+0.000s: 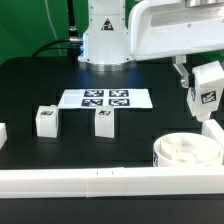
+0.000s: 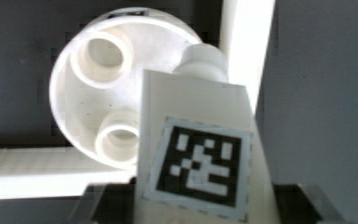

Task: Assemble stool

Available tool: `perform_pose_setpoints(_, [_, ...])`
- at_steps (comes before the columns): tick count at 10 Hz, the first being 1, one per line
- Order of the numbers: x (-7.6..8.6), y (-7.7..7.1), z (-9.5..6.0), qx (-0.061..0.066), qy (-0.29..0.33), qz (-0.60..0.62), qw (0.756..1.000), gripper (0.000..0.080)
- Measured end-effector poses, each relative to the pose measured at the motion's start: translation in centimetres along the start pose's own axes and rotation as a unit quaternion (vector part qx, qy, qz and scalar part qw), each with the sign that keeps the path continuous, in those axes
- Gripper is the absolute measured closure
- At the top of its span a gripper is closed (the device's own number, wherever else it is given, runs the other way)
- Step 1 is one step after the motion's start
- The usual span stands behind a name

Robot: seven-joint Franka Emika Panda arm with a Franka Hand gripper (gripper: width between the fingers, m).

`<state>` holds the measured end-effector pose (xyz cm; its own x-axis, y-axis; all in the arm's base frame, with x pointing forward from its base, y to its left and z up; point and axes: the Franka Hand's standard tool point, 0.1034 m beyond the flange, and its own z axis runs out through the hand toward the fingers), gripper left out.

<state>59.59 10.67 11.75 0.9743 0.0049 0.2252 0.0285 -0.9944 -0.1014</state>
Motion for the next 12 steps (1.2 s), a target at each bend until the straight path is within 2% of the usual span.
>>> perform_pose_setpoints(2, [0.8, -0.1, 0.2, -0.002, 0.005, -0.074, 0.997, 0.0475])
perform_pose_setpoints(6, [0.6, -0.1, 0.4, -0.001, 0.002, -0.066, 0.998, 0.0475])
perform_pose_setpoints(8, [0.7, -0.4, 0.8, -0.005, 0.009, -0.108, 0.994, 0.0475])
perform_pose_setpoints(12, [1.1, -0.7, 0.8, -0.003, 0.018, -0.119, 0.993, 0.0475])
